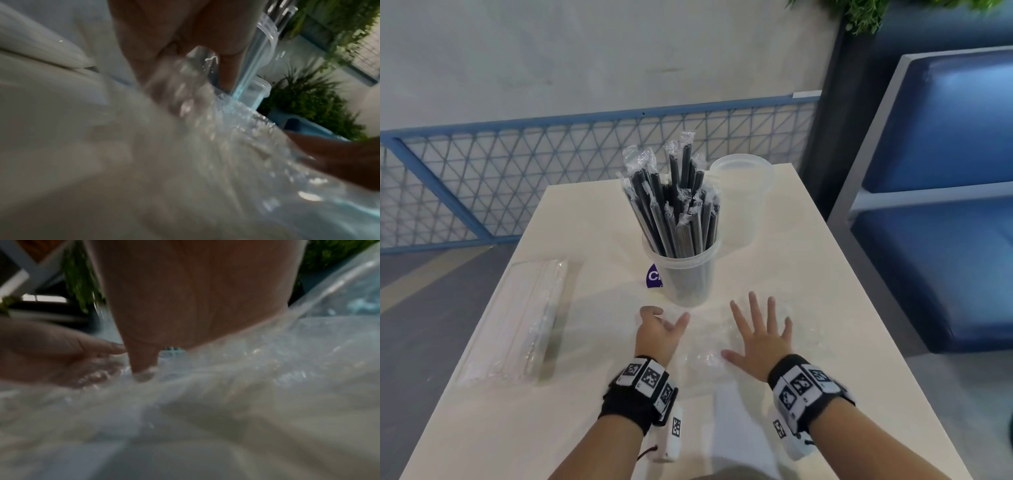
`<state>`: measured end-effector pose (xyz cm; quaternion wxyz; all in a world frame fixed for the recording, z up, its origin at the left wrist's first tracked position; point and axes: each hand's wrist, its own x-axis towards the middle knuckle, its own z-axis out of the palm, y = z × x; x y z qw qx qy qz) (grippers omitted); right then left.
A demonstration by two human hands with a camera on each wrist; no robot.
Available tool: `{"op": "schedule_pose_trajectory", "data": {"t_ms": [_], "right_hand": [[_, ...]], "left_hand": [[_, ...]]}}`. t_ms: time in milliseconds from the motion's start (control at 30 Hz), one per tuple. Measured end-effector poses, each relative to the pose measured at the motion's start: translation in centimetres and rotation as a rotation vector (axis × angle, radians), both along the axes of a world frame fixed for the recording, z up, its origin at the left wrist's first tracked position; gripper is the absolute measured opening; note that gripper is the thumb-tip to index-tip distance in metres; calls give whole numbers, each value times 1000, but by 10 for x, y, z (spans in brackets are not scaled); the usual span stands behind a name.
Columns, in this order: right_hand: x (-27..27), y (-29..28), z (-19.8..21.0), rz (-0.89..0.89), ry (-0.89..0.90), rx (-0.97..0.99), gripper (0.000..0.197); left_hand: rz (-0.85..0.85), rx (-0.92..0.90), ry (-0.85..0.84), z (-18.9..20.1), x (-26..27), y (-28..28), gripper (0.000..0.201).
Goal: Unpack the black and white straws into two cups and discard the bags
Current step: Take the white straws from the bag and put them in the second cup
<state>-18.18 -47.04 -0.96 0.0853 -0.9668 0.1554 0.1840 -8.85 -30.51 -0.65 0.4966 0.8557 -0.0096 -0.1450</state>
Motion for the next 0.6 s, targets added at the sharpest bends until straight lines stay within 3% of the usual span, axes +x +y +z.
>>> {"op": "schedule_pose_trajectory", "data": {"t_ms": [100,267,300,333,400,467,533,600], "right_hand": [[2,-1,-10,-22,232,107,98],[-1,1,-18,-92,271,156,105],[-1,1,-18,-103,274,156,106],[-1,2,-18,-113,269,156,106],[0,3,-19,-125,272,152,105],[2,6,-17,-139,294,143,104],[4,9,-15,-149,313,128,101],[4,8,-15,-150,310,128,99]], "left_hand": [[-76,107,-32,-4,3,0,16],[-31,362,-104,-2,17,9,7],[-9,431,-157,4,19,12,3],[-14,506,-243,10,21,11,11],[-208,605,-418,29,14,-3,21],[-572,539,-460,40,-10,-29,25],[-852,529,-313,32,-36,-50,42],[-891,650,-136,8,-42,-53,63]]}}
